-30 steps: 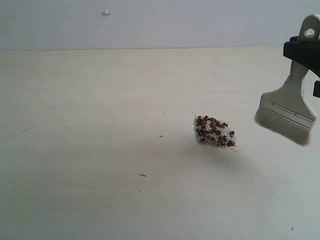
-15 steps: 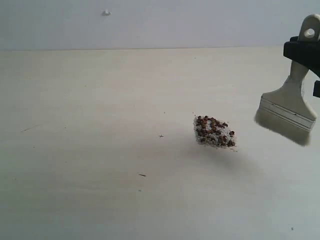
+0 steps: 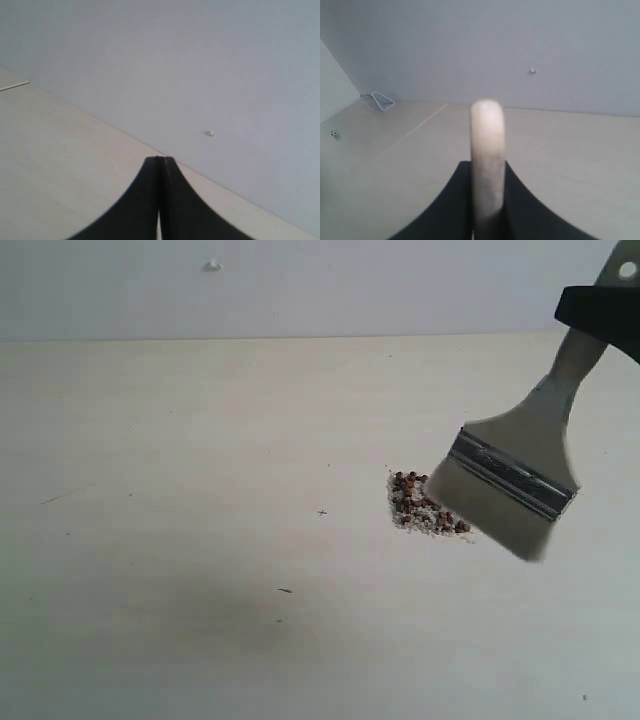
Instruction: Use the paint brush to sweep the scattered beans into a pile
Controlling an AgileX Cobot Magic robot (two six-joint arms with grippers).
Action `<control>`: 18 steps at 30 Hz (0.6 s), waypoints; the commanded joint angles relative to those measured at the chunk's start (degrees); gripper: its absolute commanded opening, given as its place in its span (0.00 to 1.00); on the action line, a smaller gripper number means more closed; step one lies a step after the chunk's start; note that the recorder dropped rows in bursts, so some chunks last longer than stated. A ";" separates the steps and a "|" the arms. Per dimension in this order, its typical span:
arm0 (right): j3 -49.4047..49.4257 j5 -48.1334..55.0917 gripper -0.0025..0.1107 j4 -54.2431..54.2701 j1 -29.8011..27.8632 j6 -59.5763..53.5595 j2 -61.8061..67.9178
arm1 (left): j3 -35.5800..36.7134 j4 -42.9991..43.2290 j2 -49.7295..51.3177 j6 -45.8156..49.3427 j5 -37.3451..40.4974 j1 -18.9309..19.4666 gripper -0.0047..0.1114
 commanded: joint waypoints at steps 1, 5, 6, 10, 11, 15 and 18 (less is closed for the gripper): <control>-0.41 -2.03 0.02 3.87 -0.14 0.70 -0.53 | 0.19 0.45 -0.41 0.07 0.00 0.07 0.04; -0.41 -2.03 0.02 3.84 -0.14 3.61 -0.53 | 0.19 0.45 -0.41 0.07 0.00 0.07 0.04; -0.41 -2.03 0.02 5.23 -0.14 3.51 -0.53 | 0.19 0.45 -0.41 0.07 0.00 0.07 0.04; -0.41 16.76 0.02 8.60 -0.25 8.09 -3.10 | 0.19 0.45 -0.41 0.07 0.00 0.07 0.04; -0.41 22.76 0.02 8.08 -0.25 8.09 -4.00 | 0.19 0.45 -0.41 0.07 0.00 0.07 0.04; -0.98 46.53 0.02 2.71 -0.25 8.33 -5.81 | 0.19 0.45 -0.41 0.07 0.00 0.07 0.04; -3.96 48.70 0.02 -9.56 -0.25 16.29 -4.31 | 0.19 0.45 -0.41 0.07 0.00 0.07 0.04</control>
